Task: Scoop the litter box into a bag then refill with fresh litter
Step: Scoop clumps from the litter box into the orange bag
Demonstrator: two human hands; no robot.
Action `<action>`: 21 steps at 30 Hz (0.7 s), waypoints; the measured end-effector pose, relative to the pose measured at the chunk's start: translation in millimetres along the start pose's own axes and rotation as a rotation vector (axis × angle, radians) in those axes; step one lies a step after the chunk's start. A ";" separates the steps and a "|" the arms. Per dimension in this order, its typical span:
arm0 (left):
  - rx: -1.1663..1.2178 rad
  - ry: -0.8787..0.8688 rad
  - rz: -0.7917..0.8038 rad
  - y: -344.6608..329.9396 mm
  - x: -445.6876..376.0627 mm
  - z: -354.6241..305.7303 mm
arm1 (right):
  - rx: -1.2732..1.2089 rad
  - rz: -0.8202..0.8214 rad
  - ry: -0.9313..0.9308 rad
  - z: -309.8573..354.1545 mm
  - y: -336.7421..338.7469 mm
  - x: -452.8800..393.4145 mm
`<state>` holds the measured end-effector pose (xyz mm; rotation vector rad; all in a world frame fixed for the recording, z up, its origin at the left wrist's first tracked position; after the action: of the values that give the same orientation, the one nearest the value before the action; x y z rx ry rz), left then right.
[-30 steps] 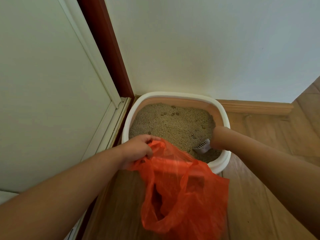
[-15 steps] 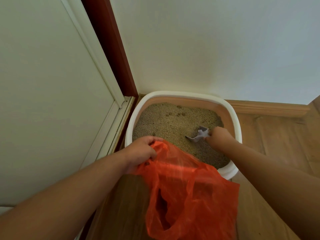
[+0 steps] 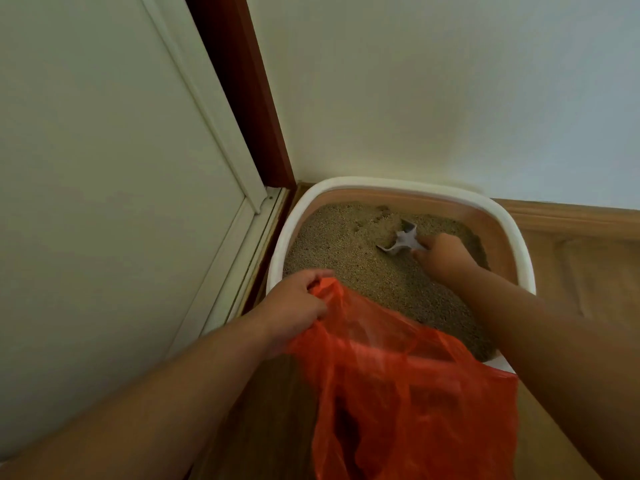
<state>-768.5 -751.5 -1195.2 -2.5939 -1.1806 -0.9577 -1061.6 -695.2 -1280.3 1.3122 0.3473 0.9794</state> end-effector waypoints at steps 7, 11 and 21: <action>-0.022 0.024 -0.030 7.1 -6.6 5.9 | -0.029 -0.018 0.104 10.2 -9.4 -12.7; -0.026 0.015 -0.033 7.0 -6.4 6.8 | -0.057 -0.037 0.157 13.5 -10.9 -15.0; -0.019 0.038 -0.022 10.8 -0.5 5.5 | -0.373 0.091 0.206 89.2 -43.8 -0.3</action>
<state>-758.3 -757.2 -1198.4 -2.5708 -1.1994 -1.0230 -980.6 -750.6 -1295.9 0.8975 0.2477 1.1957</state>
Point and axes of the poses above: each hand's wrist, its own x-axis away from the middle knuckle, its own y-axis out of the back of the hand, z = x × y, the point moved 5 cm from there along -x, towards the middle knuckle, and after that the axes turned 12 degrees about x, right-handed, at the moved point
